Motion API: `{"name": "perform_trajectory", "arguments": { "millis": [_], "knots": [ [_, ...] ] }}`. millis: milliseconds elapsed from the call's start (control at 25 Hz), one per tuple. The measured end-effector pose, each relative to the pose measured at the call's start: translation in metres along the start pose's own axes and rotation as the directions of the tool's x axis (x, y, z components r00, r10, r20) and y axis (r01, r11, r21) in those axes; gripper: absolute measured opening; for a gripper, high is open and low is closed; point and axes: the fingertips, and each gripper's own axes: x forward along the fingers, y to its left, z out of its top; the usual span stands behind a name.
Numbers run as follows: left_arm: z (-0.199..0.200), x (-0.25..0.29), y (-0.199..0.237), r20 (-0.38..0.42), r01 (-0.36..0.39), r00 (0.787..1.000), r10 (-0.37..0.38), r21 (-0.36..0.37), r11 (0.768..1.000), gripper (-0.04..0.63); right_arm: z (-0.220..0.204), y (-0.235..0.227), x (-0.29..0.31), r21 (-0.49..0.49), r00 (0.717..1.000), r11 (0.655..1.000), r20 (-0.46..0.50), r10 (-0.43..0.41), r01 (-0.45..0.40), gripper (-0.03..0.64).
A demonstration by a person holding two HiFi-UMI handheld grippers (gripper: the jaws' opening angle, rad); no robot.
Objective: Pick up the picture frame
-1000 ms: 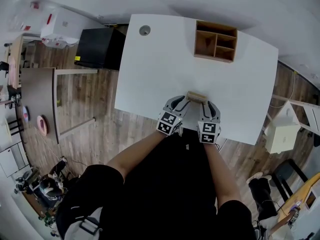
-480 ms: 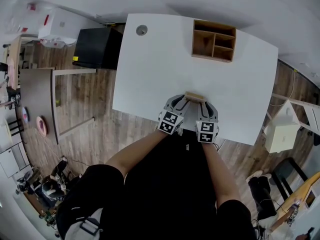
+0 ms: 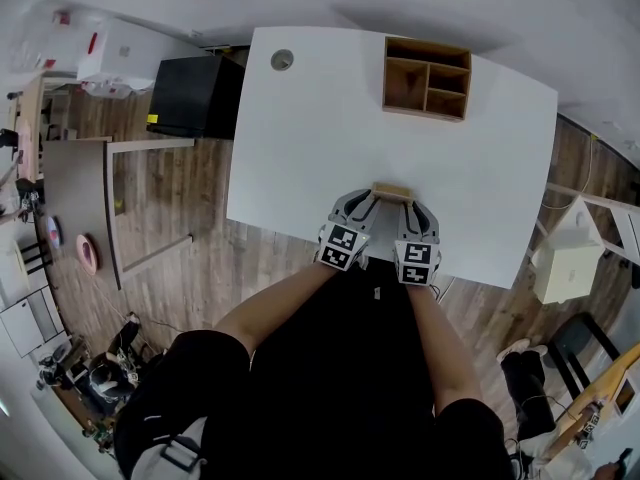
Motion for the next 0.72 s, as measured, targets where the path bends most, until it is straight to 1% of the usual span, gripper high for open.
{"name": "perform_trajectory", "arguments": {
  "millis": [160,320,560,720],
  "knots": [
    [0.009,-0.006,-0.003,0.02,-0.005,1.0,0.005,0.007,1.0,0.104,0.007,-0.001,-0.007,0.002,1.0,1.0,0.022,-0.008,0.008,0.083],
    [0.02,-0.016,-0.008,0.034,-0.014,0.999,0.014,-0.002,1.0,0.103,0.018,0.001,-0.021,0.006,0.999,1.0,0.047,-0.009,0.008,0.083],
    [0.038,-0.048,-0.015,0.086,-0.035,0.996,0.038,-0.03,0.999,0.097,0.037,0.016,-0.047,0.002,0.994,1.0,0.107,-0.006,0.005,0.08],
    [0.036,-0.075,-0.025,0.105,-0.032,0.994,0.036,-0.041,0.999,0.089,0.037,0.03,-0.069,0.0,0.992,1.0,0.128,-0.01,0.01,0.078]
  ]
}}
